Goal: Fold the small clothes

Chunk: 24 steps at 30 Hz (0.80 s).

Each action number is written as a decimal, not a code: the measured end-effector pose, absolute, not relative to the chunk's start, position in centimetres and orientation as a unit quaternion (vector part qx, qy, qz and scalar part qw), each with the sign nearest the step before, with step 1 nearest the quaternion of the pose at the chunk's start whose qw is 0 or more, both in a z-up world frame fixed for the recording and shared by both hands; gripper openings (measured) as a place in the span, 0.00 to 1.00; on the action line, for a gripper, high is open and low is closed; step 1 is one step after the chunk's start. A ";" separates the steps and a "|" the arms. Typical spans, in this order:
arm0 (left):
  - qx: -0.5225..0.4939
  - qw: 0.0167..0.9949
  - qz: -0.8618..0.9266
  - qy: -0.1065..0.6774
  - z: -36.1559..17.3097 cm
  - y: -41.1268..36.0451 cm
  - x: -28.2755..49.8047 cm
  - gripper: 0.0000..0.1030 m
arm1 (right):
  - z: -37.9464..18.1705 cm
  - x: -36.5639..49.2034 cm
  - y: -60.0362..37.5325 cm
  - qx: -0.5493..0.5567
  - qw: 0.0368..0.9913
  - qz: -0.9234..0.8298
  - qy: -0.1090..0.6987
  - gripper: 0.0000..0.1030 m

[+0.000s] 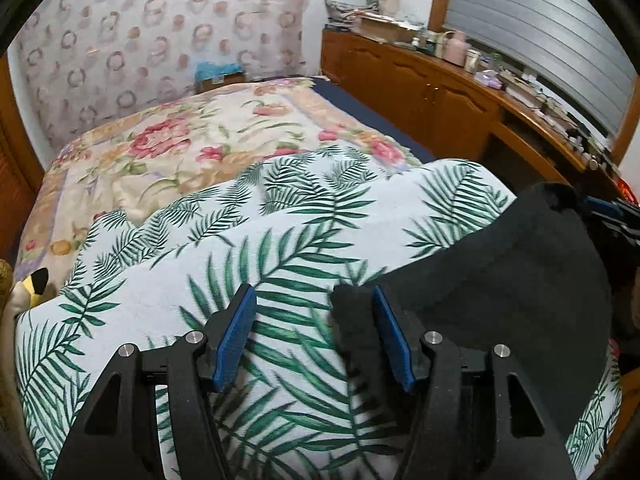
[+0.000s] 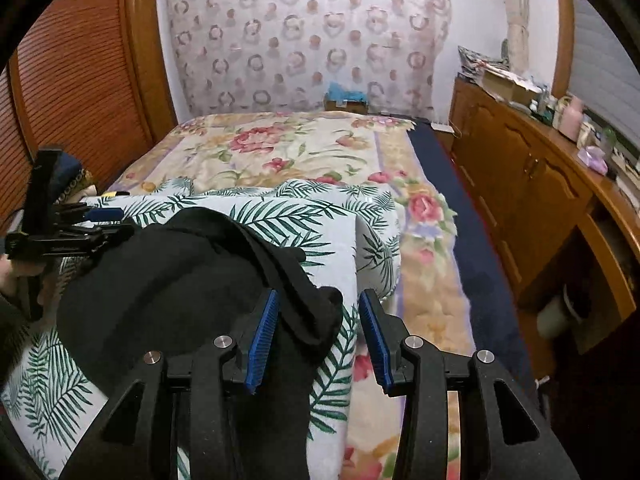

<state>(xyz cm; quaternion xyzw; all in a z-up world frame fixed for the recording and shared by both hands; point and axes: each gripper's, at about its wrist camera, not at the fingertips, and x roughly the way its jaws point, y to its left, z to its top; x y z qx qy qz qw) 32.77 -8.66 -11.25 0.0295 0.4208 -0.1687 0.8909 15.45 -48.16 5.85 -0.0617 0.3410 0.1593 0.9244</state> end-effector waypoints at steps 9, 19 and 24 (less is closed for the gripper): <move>-0.009 0.888 -0.201 0.413 -9.8 -7.5 30.7 0.66 | 4.3 15.4 -47.4 -0.025 0.915 0.191 0.354 0.64; -0.026 0.867 -0.240 0.436 -11.0 -8.5 29.5 0.69 | 1.9 18.6 -48.7 0.011 0.894 0.189 0.406 0.76; -0.041 0.854 -0.253 0.453 -11.9 -9.2 30.0 0.69 | 2.0 18.9 -49.5 0.027 0.888 0.206 0.411 0.76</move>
